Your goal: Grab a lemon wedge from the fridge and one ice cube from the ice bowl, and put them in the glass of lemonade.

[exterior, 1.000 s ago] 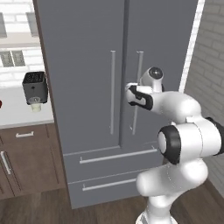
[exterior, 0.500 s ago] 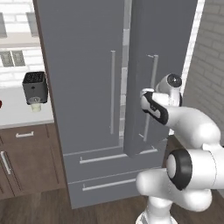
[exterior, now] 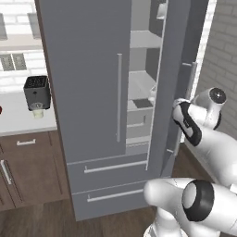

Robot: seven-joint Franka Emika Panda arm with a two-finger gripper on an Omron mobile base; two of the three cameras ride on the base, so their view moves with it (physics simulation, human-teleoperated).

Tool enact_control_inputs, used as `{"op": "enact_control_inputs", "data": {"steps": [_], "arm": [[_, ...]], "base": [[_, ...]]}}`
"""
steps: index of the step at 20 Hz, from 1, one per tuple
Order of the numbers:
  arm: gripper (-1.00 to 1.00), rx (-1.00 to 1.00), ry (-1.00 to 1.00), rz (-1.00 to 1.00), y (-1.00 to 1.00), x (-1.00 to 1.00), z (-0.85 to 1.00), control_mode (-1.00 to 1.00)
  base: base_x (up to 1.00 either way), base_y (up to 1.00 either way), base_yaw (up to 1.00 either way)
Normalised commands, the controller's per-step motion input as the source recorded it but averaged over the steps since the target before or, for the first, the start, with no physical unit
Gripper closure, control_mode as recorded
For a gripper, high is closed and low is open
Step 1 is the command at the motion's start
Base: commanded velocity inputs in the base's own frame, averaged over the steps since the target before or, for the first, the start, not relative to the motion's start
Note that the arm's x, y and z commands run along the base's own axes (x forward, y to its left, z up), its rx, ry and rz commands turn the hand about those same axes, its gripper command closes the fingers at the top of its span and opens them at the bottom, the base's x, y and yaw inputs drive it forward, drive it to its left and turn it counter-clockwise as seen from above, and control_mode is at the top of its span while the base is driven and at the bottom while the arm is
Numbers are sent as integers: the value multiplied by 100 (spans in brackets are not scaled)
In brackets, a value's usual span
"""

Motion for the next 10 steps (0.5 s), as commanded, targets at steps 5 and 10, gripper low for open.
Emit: {"op": "enact_control_inputs", "data": {"steps": [5,10], "arm": [[100,12,0,-23,-100,-40,0,-100],[-100,10,0,-20,-87,-35,10,-100]], "base": [[0,0,0],[0,0,0]]}}
